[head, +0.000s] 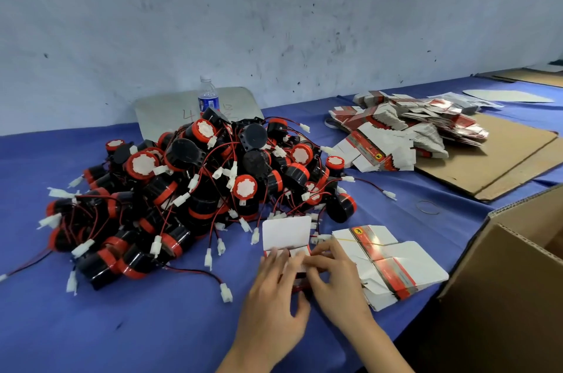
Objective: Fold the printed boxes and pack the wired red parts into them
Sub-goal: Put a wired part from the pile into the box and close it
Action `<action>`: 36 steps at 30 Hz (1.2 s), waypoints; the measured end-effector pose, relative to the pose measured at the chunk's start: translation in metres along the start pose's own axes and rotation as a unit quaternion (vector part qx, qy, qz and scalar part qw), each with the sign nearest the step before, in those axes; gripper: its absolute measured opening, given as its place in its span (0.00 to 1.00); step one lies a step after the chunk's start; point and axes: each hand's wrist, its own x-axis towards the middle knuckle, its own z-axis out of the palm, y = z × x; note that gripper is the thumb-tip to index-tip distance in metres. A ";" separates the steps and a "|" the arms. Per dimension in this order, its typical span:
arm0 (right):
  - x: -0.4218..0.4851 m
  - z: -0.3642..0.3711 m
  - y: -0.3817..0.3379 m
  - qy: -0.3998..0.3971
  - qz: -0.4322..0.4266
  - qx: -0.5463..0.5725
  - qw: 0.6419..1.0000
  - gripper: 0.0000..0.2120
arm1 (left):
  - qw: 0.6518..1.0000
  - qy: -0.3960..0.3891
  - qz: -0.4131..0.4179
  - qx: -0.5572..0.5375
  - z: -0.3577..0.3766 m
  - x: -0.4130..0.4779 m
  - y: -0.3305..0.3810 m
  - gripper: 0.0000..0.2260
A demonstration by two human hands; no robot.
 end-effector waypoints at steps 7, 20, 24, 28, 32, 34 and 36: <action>0.029 -0.033 -0.026 0.112 0.046 0.175 0.977 0.10 | 0.998 0.054 0.030 0.013 0.004 0.004 -0.013 0.14; 0.034 -0.002 -0.010 -0.135 -0.012 0.136 0.981 0.10 | 0.986 0.058 -0.005 -0.159 0.002 0.004 -0.019 0.08; 0.017 0.002 -0.001 -0.157 -0.018 0.175 0.972 0.13 | 0.968 0.104 -0.073 -0.215 0.000 0.004 -0.016 0.27; 0.006 0.002 0.010 -0.184 -0.050 0.147 0.971 0.16 | 0.964 0.102 -0.085 -0.229 -0.003 0.000 -0.016 0.37; 0.007 0.001 0.011 -0.192 -0.060 0.109 0.974 0.16 | 0.974 0.112 -0.079 -0.180 -0.007 -0.001 -0.015 0.19; 0.008 0.001 0.011 -0.190 -0.086 0.075 0.975 0.16 | 0.962 0.115 -0.118 -0.219 -0.010 0.000 -0.019 0.15; 0.007 0.002 0.012 -0.187 -0.113 0.039 0.975 0.17 | 0.957 0.103 -0.131 -0.236 -0.010 -0.002 -0.026 0.14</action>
